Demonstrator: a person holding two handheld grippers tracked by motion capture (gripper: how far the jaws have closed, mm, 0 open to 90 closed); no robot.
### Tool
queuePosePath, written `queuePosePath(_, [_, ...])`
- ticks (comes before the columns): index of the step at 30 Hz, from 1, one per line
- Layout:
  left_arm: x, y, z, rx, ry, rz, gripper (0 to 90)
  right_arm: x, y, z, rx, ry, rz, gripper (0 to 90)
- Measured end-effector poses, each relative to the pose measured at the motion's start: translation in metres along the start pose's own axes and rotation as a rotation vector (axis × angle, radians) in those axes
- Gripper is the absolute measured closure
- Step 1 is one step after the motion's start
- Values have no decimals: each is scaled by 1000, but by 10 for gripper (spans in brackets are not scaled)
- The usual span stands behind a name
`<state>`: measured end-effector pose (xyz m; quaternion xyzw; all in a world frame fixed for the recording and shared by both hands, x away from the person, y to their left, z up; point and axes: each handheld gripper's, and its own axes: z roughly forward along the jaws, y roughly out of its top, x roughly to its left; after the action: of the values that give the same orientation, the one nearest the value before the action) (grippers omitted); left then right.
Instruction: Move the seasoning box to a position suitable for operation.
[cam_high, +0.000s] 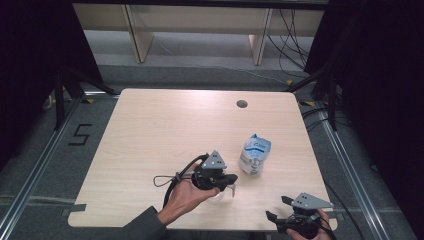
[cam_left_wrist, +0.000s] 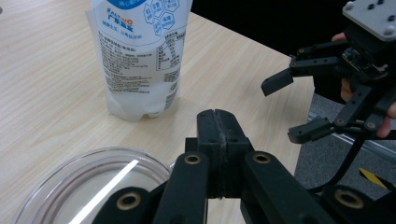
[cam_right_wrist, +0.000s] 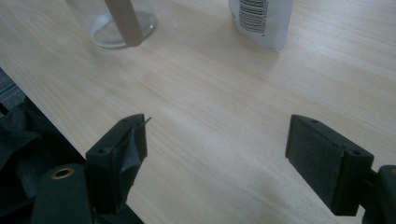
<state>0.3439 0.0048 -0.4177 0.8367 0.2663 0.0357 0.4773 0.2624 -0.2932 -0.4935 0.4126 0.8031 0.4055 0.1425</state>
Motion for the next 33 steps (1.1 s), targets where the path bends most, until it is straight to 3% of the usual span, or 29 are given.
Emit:
queuePosePath(3, [4, 2, 6, 11, 10, 3, 892, 1, 0, 0, 3, 0, 2, 217])
queuePosePath(4, [4, 3, 8, 12, 9, -6, 892, 3, 0, 0, 13, 6, 26, 217])
queuePosePath(5, [5, 3, 9, 18, 10, 0, 892, 1, 0, 1, 8, 2, -1, 217])
queuePosePath(11, [7, 2, 13, 40, 24, -1, 893, 1, 1, 0, 1, -8, -23, 217])
queuePosePath(14, [7, 1, 12, 48, 21, -1, 893, 1, 1, 1, -1, 5, -16, 217])
queuePosePath(15, [6, 0, 13, 48, 18, 0, 893, 4, 1, 1, 9, 6, 14, 217])
queuePosePath(24, [3, -2, 8, 69, 11, 8, 892, 1, 1, 2, 9, 14, -6, 218])
queuePosePath(29, [-4, -6, 0, 93, 25, 72, 891, 3, 1, 1, 12, 7, 21, 218])
queuePosePath(30, [-5, -9, -4, 94, 20, 76, 891, 1, 1, 2, 7, 14, -3, 218])
queuePosePath(33, [-6, -11, -8, 100, 21, 96, 891, 1, 1, 2, 9, 12, -5, 218])
